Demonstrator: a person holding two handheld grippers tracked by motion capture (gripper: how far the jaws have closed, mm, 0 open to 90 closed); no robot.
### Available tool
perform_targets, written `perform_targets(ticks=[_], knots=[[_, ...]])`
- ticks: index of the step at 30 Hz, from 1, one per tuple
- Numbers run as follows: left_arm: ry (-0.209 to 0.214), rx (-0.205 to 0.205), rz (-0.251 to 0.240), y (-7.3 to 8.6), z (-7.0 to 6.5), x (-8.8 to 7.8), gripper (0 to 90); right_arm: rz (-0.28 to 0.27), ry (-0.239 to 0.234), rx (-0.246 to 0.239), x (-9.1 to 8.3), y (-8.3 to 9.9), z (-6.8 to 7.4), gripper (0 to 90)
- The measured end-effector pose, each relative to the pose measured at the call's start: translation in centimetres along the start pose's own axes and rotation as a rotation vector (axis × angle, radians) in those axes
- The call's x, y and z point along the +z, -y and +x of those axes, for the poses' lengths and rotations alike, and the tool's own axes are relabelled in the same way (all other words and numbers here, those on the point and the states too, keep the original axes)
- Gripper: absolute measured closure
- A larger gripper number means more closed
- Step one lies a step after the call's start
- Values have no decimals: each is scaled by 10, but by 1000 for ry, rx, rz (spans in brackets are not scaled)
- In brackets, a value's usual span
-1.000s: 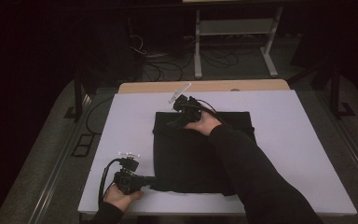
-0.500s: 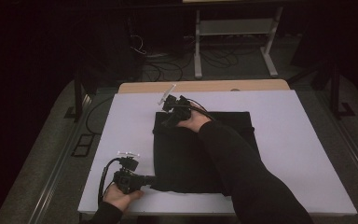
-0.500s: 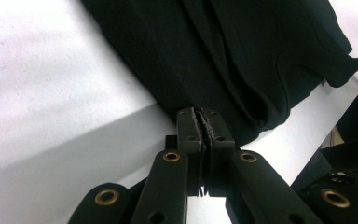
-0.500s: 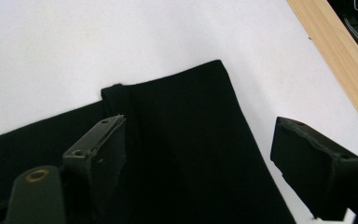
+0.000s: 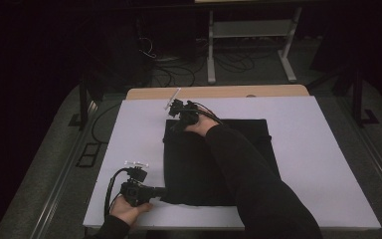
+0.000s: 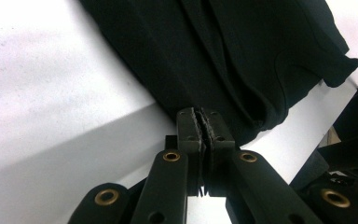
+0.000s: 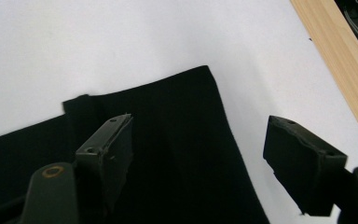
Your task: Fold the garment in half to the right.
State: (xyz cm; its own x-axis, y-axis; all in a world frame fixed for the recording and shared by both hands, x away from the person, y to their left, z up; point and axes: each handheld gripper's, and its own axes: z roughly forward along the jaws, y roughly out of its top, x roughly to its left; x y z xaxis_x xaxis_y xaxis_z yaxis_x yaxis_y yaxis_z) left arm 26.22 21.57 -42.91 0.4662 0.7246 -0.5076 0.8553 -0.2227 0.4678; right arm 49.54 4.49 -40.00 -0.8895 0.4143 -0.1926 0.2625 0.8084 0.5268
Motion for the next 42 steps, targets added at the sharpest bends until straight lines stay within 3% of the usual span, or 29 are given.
perform_targets(ticks=[5, 12, 22, 25, 34, 42], knots=[[1, -1, 3, 0, 0, 0, 861, 9, 18, -14, 6, -2, -4, 287], [2, -1, 5, 0, 0, 1, 860, 10, -14, 4, 18, -1, -8, 394], [4, 1, 7, 0, 1, 0, 859, 20, -24, 20, 31, -3, -12, 399], [2, 0, 5, 0, 1, -1, 860, 11, -44, 44, 33, -5, -16, 427], [1, 1, 9, 1, 2, -1, 860, 14, -64, 55, 39, -4, -27, 434], [0, 3, 9, 1, 1, -1, 860, 18, -71, 63, 42, -6, -25, 410]])
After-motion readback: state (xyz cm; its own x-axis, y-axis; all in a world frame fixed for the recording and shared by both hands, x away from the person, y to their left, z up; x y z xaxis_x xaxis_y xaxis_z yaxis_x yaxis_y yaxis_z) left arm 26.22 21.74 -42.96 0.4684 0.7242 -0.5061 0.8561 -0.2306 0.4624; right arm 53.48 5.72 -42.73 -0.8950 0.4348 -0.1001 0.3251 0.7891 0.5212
